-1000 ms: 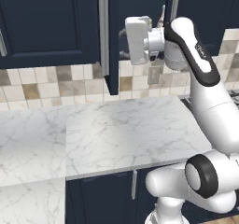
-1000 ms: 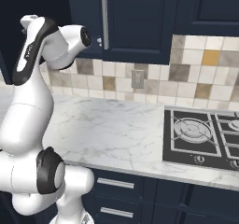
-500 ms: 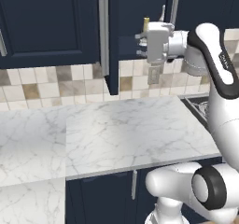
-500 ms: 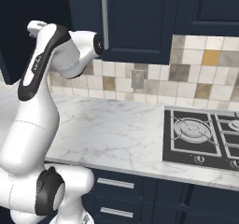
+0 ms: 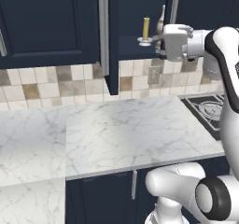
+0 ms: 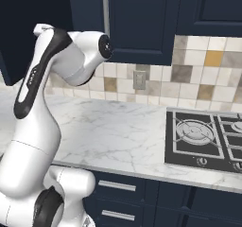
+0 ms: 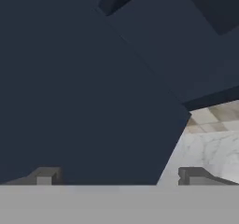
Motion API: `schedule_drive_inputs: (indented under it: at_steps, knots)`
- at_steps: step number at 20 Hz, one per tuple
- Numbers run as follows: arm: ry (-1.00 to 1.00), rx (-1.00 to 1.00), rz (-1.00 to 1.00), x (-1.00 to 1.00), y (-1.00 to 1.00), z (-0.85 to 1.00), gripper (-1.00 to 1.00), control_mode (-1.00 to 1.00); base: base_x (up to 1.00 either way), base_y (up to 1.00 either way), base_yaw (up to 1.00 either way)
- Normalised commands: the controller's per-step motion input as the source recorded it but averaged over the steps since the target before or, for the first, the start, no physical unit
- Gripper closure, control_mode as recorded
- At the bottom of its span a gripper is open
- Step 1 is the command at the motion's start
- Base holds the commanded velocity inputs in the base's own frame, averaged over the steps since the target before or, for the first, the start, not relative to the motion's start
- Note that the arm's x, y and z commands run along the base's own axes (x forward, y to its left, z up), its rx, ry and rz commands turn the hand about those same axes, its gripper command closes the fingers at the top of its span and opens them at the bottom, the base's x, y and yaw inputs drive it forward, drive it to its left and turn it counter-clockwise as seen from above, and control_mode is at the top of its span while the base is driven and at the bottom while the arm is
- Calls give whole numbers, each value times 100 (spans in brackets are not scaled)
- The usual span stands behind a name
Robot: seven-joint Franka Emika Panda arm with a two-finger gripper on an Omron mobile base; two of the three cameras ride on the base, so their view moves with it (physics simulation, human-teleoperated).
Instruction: Get the candle and the liquor from the cabinet and move them to the dining counter.
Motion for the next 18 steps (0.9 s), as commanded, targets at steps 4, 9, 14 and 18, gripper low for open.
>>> schedule_drive_inputs:
  at_steps: [4,9,14,18]
  knots:
    - [-10,-21,-21,-17,-40,7,-100,-100,0,0,0]
    - [-7,-25,-26,-17,-39,3,-100,-100,0,0,0]
    - [-8,-23,-26,-17,-40,3,-100,-100,0,0,0]
    - [-8,-20,-28,-5,-36,3,-100,-100,0,0,0]
